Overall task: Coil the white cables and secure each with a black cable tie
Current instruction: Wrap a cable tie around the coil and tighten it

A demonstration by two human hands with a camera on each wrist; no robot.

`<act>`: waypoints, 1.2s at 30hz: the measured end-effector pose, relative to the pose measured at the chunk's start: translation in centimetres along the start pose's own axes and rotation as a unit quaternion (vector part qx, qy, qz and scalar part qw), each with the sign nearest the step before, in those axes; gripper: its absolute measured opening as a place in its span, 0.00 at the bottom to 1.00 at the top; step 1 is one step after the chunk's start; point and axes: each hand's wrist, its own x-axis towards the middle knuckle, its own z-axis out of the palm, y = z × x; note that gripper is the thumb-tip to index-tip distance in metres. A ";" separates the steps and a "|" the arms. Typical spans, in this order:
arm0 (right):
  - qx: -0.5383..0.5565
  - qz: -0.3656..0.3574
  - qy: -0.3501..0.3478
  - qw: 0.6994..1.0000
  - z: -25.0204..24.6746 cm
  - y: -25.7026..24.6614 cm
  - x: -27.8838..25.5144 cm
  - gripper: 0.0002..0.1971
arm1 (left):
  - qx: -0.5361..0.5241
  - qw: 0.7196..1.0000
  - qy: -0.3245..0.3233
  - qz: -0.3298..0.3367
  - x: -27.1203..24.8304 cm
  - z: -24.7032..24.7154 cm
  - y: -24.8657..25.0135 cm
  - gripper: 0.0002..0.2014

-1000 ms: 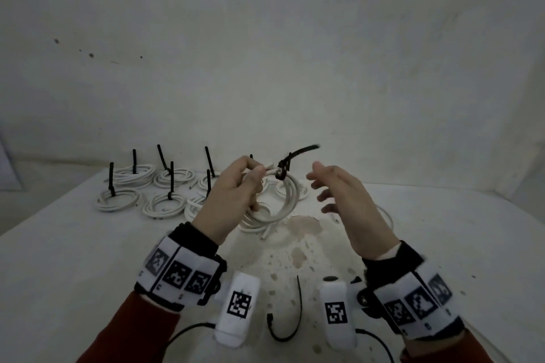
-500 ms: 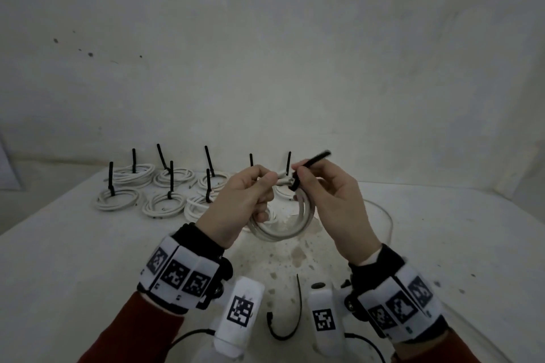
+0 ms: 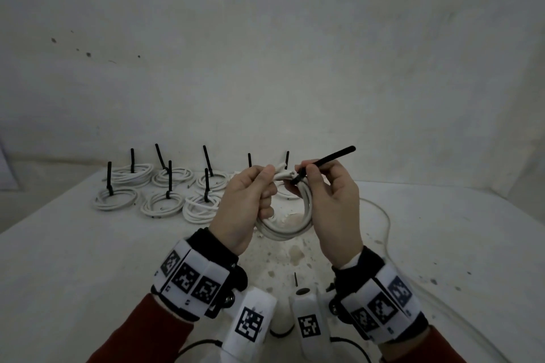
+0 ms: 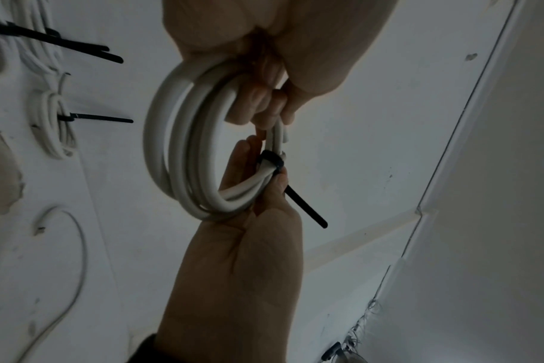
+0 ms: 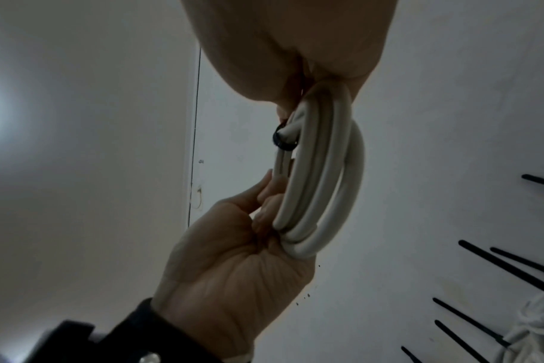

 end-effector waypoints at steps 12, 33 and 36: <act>0.086 0.187 -0.126 0.970 -0.5 -0.4 0.4 0.06 | -0.136 0.986 -0.034 -0.088 1.3 -1.9 0.3 0.11; 0.093 0.211 -0.073 0.970 -1.5 -0.2 1.3 0.07 | 0.210 0.962 -0.051 0.164 0.6 -1.9 -0.1 0.05; 0.076 0.184 -0.101 0.975 -1.1 -0.2 0.8 0.07 | 0.259 0.952 -0.035 0.162 0.7 -2.3 0.1 0.08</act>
